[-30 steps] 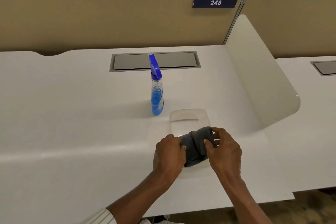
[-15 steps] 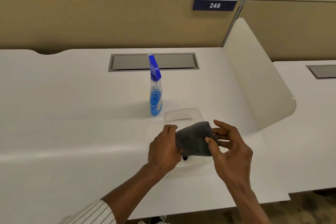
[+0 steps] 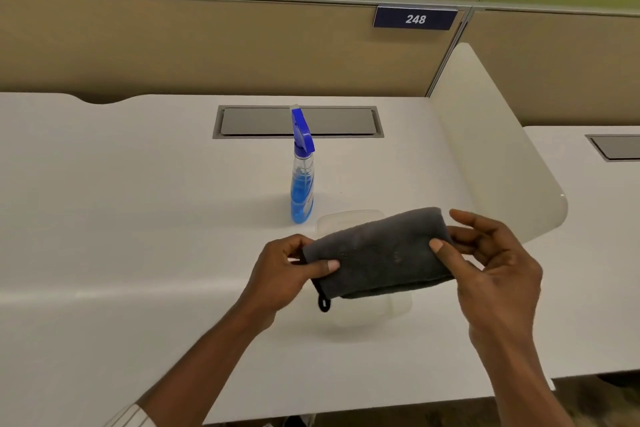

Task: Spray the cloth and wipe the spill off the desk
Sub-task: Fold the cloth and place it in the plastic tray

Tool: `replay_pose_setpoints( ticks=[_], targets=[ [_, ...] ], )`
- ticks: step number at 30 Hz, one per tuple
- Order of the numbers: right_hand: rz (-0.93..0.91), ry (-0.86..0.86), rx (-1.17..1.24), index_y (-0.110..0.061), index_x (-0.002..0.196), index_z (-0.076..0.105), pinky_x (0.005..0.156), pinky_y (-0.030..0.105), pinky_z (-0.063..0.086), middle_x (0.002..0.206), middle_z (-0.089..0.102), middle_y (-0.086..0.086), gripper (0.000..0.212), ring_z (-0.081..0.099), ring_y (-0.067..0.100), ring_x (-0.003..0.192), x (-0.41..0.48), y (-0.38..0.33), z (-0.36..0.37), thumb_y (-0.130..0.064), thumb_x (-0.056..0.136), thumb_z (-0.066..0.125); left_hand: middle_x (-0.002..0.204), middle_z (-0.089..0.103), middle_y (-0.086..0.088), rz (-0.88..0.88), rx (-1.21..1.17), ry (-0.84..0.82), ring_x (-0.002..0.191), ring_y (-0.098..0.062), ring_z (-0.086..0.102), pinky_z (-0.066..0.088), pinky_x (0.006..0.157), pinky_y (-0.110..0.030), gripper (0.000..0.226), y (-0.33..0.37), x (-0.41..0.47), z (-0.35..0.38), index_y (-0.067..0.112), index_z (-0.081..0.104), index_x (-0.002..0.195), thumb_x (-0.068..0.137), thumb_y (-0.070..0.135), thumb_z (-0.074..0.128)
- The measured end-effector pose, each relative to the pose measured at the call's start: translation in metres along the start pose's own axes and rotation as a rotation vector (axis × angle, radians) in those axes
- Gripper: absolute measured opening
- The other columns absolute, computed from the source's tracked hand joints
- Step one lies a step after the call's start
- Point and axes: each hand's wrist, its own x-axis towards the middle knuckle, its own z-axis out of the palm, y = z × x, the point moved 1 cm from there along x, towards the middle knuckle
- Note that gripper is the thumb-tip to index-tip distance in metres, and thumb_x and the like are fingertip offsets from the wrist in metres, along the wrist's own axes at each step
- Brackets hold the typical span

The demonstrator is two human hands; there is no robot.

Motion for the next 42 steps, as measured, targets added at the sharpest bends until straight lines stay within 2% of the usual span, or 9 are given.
replay_pose_setpoints(
  ticks=[7,11,14,22,28,33,38,40,42],
  targets=[
    [0.088,-0.033,-0.344,-0.029,0.102,0.074,0.071,0.032,0.063,0.089,0.077,-0.014,0.029,0.073,0.003,0.079,-0.005,0.063,0.019,-0.017,0.080,0.088,0.082,0.079,0.004,-0.178,-0.004,0.163,0.076,-0.012,0.078,0.067,0.080,-0.036,0.031,-0.009,-0.011,0.015,0.023,0.073,0.096,0.076,0.030,0.096],
    [0.032,-0.077,-0.491,-0.024,0.107,0.073,0.068,0.014,0.053,0.089,0.074,-0.012,0.028,0.069,0.001,0.079,-0.016,0.084,0.029,-0.020,0.083,0.086,0.079,0.073,0.010,-0.095,0.255,0.197,0.076,-0.006,0.071,0.058,0.073,-0.019,0.031,-0.012,-0.012,0.034,0.026,0.069,0.096,0.079,0.034,0.093],
    [-0.009,-0.090,-0.578,-0.022,0.112,0.070,0.075,0.025,0.059,0.093,0.072,-0.010,0.028,0.069,0.011,0.078,-0.022,0.096,0.036,-0.022,0.087,0.083,0.080,0.068,0.015,-0.017,0.395,0.207,0.073,-0.004,0.065,0.044,0.065,-0.009,0.031,-0.012,-0.011,0.045,0.025,0.069,0.103,0.083,0.036,0.090],
    [-0.149,-0.049,-0.828,-0.015,0.110,0.073,0.061,0.038,0.060,0.093,0.074,0.002,0.030,0.071,0.025,0.082,-0.029,0.120,0.047,-0.012,0.083,0.084,0.117,0.063,0.004,0.111,0.727,0.195,0.112,-0.013,0.053,0.045,0.094,-0.023,0.031,-0.020,-0.005,0.067,0.023,0.066,0.128,0.105,0.043,0.061],
    [-0.220,0.016,-0.958,-0.015,0.102,0.077,0.056,0.023,0.036,0.082,0.072,0.000,0.023,0.063,0.022,0.078,-0.026,0.119,0.050,-0.013,0.080,0.083,0.118,0.062,0.003,0.139,0.679,0.232,0.113,-0.012,0.051,0.043,0.094,-0.022,0.029,-0.023,0.002,0.070,0.020,0.066,0.128,0.107,0.039,0.058],
    [-0.240,0.045,-0.942,-0.017,0.102,0.079,0.057,0.022,0.035,0.081,0.071,0.000,0.022,0.061,0.021,0.077,-0.022,0.112,0.045,-0.017,0.080,0.082,0.110,0.069,0.000,0.132,0.596,0.317,0.106,-0.016,0.056,0.047,0.099,-0.030,0.027,-0.023,0.004,0.065,0.016,0.071,0.121,0.101,0.034,0.067],
    [-0.232,0.015,-0.992,-0.017,0.101,0.079,0.056,0.023,0.035,0.080,0.069,0.000,0.023,0.061,0.022,0.078,-0.021,0.115,0.049,-0.017,0.079,0.081,0.123,0.072,0.000,0.151,0.670,0.316,0.118,-0.018,0.059,0.044,0.106,-0.031,0.039,-0.026,0.005,0.062,0.020,0.062,0.143,0.107,0.035,0.058],
    [-0.238,-0.013,-1.021,-0.015,0.101,0.078,0.052,0.024,0.037,0.079,0.069,0.001,0.024,0.061,0.023,0.078,-0.023,0.119,0.053,-0.015,0.077,0.082,0.108,0.076,0.000,0.198,0.768,0.287,0.105,-0.020,0.064,0.051,0.095,-0.034,0.032,-0.025,0.005,0.063,0.021,0.072,0.131,0.101,0.032,0.069],
    [-0.253,-0.024,-1.046,-0.012,0.099,0.077,0.050,0.026,0.041,0.078,0.067,0.003,0.024,0.061,0.025,0.076,-0.026,0.121,0.058,-0.012,0.076,0.082,0.075,0.072,0.002,0.288,0.865,0.270,0.077,-0.019,0.065,0.057,0.071,-0.036,0.020,-0.029,0.006,0.065,0.019,0.080,0.089,0.077,0.029,0.092]
  ],
)
